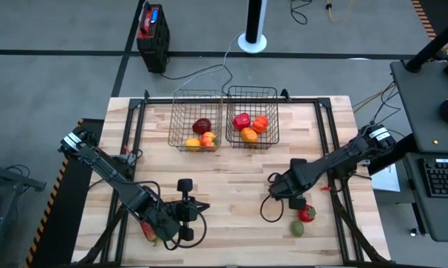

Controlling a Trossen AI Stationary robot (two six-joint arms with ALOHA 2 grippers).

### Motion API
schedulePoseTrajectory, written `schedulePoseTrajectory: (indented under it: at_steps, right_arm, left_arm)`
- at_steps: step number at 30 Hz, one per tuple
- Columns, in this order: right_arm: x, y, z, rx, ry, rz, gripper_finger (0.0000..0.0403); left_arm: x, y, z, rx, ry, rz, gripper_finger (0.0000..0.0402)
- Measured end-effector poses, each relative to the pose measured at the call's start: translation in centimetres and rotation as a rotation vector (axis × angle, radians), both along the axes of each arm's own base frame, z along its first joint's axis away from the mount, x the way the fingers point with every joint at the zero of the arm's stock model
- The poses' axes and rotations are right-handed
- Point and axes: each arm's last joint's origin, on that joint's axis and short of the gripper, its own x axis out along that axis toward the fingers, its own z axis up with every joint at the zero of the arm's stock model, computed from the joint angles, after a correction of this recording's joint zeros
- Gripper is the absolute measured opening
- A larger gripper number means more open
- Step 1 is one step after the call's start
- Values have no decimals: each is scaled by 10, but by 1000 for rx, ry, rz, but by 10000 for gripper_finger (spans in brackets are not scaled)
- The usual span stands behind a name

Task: Sort produce into baskets
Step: Put the top green lime into the silver wire basket

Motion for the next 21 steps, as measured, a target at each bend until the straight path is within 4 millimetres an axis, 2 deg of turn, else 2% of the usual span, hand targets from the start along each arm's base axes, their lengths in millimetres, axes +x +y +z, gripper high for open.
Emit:
schedulePoseTrajectory:
  at_steps: [11, 18, 21]
  right_arm:
    - [-9, -5, -23, -11, 15, 32, 400]
    - [-6, -6, -28, 4, -24, 6, 398]
    - [-4, -8, -28, 5, -35, -16, 383]
  left_arm:
    - [1, -1, -3, 7, 8, 0, 0]
    - [3, -2, -7, 19, 14, 6, 0]
    - [3, -2, -7, 25, 11, 13, 0]
